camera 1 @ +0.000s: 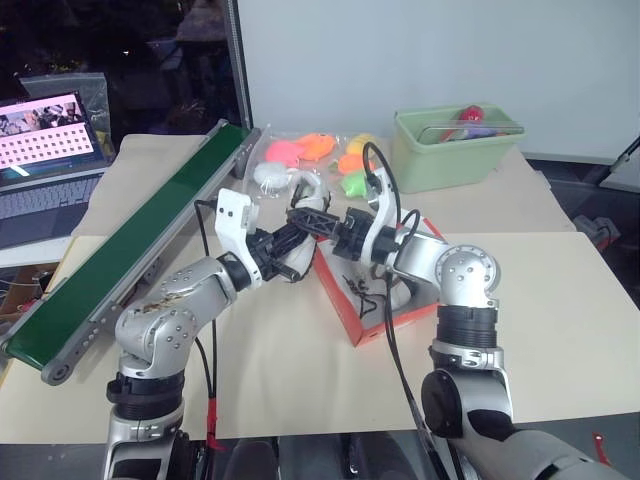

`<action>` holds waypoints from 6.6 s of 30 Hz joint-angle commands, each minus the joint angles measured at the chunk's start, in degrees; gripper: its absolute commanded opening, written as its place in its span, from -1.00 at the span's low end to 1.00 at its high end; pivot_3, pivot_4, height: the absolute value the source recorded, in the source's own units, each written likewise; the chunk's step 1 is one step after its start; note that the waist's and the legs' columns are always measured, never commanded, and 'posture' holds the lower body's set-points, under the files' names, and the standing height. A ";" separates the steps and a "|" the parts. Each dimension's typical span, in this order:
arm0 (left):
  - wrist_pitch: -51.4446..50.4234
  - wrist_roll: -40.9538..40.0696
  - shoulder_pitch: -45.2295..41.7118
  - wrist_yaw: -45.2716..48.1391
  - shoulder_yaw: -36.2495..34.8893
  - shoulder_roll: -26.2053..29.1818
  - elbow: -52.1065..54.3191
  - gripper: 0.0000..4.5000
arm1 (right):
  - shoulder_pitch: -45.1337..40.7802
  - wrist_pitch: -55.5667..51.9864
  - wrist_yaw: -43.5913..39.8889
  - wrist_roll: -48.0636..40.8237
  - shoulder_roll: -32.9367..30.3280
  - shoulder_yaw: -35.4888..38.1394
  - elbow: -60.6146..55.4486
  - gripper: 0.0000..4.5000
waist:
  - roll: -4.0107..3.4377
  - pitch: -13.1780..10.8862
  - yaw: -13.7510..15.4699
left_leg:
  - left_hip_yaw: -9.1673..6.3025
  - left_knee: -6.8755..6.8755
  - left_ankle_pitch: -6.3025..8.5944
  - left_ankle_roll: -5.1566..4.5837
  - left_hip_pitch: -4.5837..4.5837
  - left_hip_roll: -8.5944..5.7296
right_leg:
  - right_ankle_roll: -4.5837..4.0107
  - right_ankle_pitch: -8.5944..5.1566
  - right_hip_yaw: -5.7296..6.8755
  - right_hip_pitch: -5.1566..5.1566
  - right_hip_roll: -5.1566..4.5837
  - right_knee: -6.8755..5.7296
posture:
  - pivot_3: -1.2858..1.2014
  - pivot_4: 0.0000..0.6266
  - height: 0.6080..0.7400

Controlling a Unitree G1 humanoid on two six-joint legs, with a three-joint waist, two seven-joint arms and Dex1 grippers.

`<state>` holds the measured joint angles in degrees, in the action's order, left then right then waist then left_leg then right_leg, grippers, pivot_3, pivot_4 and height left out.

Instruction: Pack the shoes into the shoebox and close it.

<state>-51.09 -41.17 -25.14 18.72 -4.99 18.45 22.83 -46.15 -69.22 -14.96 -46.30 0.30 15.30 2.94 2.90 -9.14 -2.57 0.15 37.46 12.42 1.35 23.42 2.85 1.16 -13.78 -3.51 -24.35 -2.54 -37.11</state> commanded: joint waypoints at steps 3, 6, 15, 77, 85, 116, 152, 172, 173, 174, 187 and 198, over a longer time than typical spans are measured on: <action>2.31 -0.25 -1.42 2.25 1.53 -1.05 1.26 -1.00 | -0.85 1.05 0.76 -2.72 2.03 0.78 -2.33 0.10 | -0.02 -0.01 0.02 | 0.00 0.00 0.00 0.00 0.01 0.00 | 0.00 0.00 0.00 0.00 0.00 0.00 | 0.03 -0.52 0.83; 2.47 -0.05 -1.47 2.40 1.61 -1.15 1.19 -1.00 | -1.03 1.07 1.29 -3.24 2.51 1.45 -2.44 -0.22 | -0.02 -0.01 0.06 | 0.00 0.00 0.00 0.00 0.02 0.00 | 0.00 0.00 0.00 -0.01 0.00 0.01 | 0.03 -0.52 0.83; 2.77 1.41 -1.70 2.75 2.33 -0.45 0.75 -1.00 | -0.64 0.88 2.90 -4.56 3.61 1.63 -3.49 -0.47 | -0.04 -0.03 0.02 | 0.00 0.00 0.00 0.00 0.02 0.00 | 0.01 0.00 0.00 -0.01 0.00 0.01 | 0.03 -0.52 0.83; 20.23 11.60 15.89 26.76 6.58 18.52 7.62 -0.20 | -22.36 -3.80 -33.05 22.98 -27.05 -39.59 31.69 -0.47 | -1.16 -0.74 -0.01 | 0.17 0.27 0.00 -0.05 0.82 -0.01 | 0.12 0.07 -0.24 -0.82 0.05 -0.09 | 0.03 -0.52 0.83; 20.33 12.13 15.18 26.15 7.87 17.63 7.41 -0.20 | -21.15 6.48 -34.56 32.72 -24.28 -45.11 37.16 -0.47 | -1.15 -0.72 0.07 | 0.17 0.29 0.00 -0.05 0.79 -0.02 | 0.13 0.07 -0.23 -0.78 0.04 -0.10 | 0.03 -0.52 0.83; 23.89 15.39 8.01 30.05 11.31 15.02 -1.33 -0.17 | -21.84 -16.34 -28.63 30.09 -27.47 -24.44 14.80 0.90 | -1.12 -0.69 -0.03 | 0.13 0.32 0.06 -0.12 0.34 -0.02 | 0.17 0.09 -0.20 -0.23 0.05 0.00 | 0.03 -0.52 0.83; 23.10 15.66 8.69 29.81 10.18 15.06 -0.05 -0.17 | -8.94 -5.48 -20.53 30.67 -16.26 -34.08 16.70 -0.98 | -1.08 -0.66 -0.31 | 0.12 0.33 0.06 -0.13 0.19 -0.02 | 0.18 0.09 -0.22 -0.09 0.06 -0.01 | 0.03 -0.52 0.83; 23.14 15.79 7.71 30.49 10.66 14.47 -1.05 -0.17 | -16.47 -21.28 -17.94 19.04 -15.24 -3.48 0.20 -0.98 | -1.06 -0.62 0.19 | 0.08 0.31 0.07 -0.14 0.37 -0.02 | 0.19 0.09 -0.20 -0.23 0.06 0.00 | 0.03 -0.52 0.83; 23.18 15.86 7.56 30.65 10.71 14.49 -1.26 -0.17 | -15.19 -22.52 -19.34 16.17 -16.93 -0.73 -4.28 -0.98 | -1.05 -0.62 0.34 | 0.08 0.31 0.07 -0.14 0.39 -0.02 | 0.19 0.09 -0.19 -0.23 0.05 0.01 | 0.03 -0.52 0.83; 23.20 15.92 7.46 30.76 10.75 14.50 -1.40 -0.17 | -14.14 -23.09 -20.14 14.09 -18.16 0.91 -7.35 -0.98 | -1.05 -0.62 0.56 | 0.06 0.31 0.07 -0.14 0.40 -0.02 | 0.19 0.09 -0.18 -0.22 0.05 0.02 | 0.03 -0.52 0.83; 25.56 16.49 7.17 35.46 12.08 15.60 -2.72 -0.17 | 29.70 -7.62 -32.46 8.69 -50.69 5.17 -27.16 -0.98 | -1.06 -0.64 0.09 | 0.03 0.37 0.11 -0.23 0.21 -0.14 | 0.51 -0.09 -0.55 0.18 0.13 0.23 | 0.03 -0.52 0.83; 24.66 15.82 6.44 35.62 11.62 15.70 -1.97 -0.17 | 35.48 4.69 -14.48 22.52 -39.42 -4.90 -15.87 -0.98 | -1.06 -0.64 0.34 | 0.00 0.39 -0.02 -0.39 0.09 -0.29 | 0.77 -0.22 -0.77 0.18 0.16 0.09 | 0.03 -0.52 0.83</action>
<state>-26.49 -24.77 -17.99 54.52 7.68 34.00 19.29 -11.15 -68.08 -32.06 -26.93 -39.26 11.27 -14.58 1.84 -9.78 -2.23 0.16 37.85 12.40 0.96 23.55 2.53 1.85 -13.95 -4.28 -24.19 -2.42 -37.01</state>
